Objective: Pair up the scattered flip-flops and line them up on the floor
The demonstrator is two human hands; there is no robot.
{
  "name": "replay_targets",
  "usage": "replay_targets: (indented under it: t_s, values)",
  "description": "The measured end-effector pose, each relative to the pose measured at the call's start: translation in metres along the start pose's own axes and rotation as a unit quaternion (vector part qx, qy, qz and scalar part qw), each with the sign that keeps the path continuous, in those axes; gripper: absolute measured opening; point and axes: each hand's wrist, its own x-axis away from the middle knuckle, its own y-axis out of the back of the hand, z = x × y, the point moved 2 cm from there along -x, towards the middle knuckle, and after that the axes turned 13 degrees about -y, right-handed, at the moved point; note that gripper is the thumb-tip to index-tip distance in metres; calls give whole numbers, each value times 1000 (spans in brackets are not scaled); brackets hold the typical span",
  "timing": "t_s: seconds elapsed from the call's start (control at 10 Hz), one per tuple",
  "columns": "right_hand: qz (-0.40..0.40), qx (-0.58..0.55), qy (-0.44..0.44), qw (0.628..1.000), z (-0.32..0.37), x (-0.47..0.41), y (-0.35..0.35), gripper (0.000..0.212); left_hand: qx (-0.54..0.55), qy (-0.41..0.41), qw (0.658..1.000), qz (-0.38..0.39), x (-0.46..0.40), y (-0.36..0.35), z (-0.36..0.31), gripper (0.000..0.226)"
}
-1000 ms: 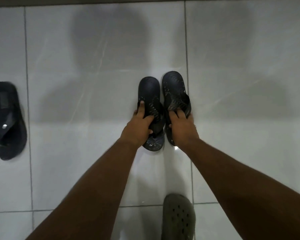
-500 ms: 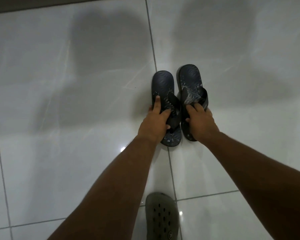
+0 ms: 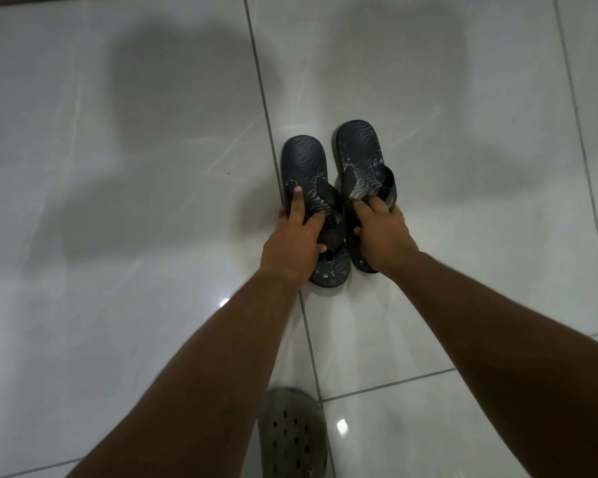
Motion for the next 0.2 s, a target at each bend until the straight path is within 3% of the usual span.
replay_targets:
  t_s: [0.2]
  values:
    - [34,-15,-45,998,6,14,19,62,-62,16,997,43,7,14,-8,80]
